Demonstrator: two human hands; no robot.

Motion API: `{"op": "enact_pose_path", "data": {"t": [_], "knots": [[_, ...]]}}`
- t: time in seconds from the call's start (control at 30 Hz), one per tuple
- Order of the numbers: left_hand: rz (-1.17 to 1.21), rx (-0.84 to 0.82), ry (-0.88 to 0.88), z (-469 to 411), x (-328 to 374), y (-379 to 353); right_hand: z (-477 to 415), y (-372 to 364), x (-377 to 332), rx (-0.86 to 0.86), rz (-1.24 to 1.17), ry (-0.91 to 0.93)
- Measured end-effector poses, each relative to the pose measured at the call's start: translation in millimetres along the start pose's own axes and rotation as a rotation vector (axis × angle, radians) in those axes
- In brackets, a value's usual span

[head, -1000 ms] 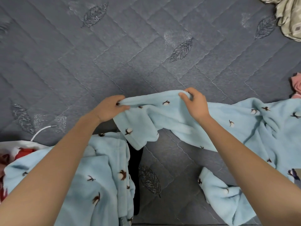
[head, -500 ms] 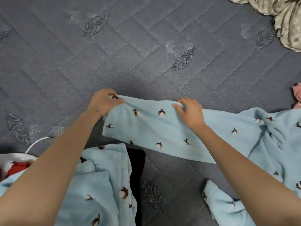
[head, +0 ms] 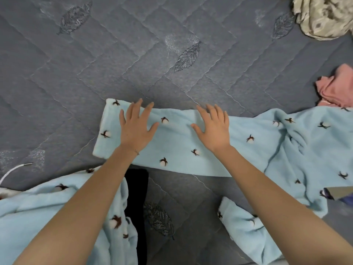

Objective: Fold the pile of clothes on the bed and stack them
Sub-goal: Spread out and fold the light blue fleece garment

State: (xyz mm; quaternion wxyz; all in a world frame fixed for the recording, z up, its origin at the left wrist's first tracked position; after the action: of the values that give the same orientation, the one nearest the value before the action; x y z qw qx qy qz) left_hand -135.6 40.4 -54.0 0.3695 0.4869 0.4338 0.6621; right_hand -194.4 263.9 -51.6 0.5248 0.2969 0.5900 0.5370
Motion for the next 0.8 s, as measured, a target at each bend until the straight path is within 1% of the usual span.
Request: {"op": "enact_pose_path", "data": {"t": [0.1, 0.2, 0.27, 0.43, 0.53, 0.63, 0.73, 0.8], "knots": [[0.022, -0.009, -0.047, 20.6, 43.4, -19.2, 25.7, 2.2, 28.3, -0.030, 0.025, -0.008], [0.005, -0.075, -0.136, 46.4, 94.0, -49.3, 52.3, 3.7, 60.9, -0.074, 0.018, -0.036], [-0.012, -0.110, -0.193, 62.6, 125.2, -67.6, 67.7, 8.4, 82.5, -0.075, 0.031, -0.048], [0.018, -0.172, -0.210, 95.9, 181.7, -99.0, 103.8, 22.0, 132.9, -0.071, 0.035, -0.052], [0.074, -0.201, -0.225, 122.1, 210.2, -119.5, 128.6, 26.8, 160.4, -0.060, 0.011, -0.024], [0.160, -0.255, -0.285, 160.7, 241.9, -149.6, 152.9, 25.9, 186.8, -0.069, -0.023, 0.003], [0.225, -0.335, -0.312, 198.3, 270.8, -179.2, 172.2, 31.4, 203.8, -0.016, -0.096, 0.068], [0.225, -0.370, -0.321, 216.4, 286.4, -192.5, 183.5, 38.2, 209.6, 0.031, -0.152, 0.113]]}}
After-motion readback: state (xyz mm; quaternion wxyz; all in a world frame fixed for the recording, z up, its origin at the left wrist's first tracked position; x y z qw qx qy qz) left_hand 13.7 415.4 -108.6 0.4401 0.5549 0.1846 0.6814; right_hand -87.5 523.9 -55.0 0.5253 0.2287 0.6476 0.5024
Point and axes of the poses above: each hand's wrist, its own z-axis away from the middle knuckle, its own y-axis out of the back of the hand, x = y × z, the point moved 10 cm from there along -z, towards the middle knuckle, and after that the axes turned 5 degrees about x, right-handed, at the moved point
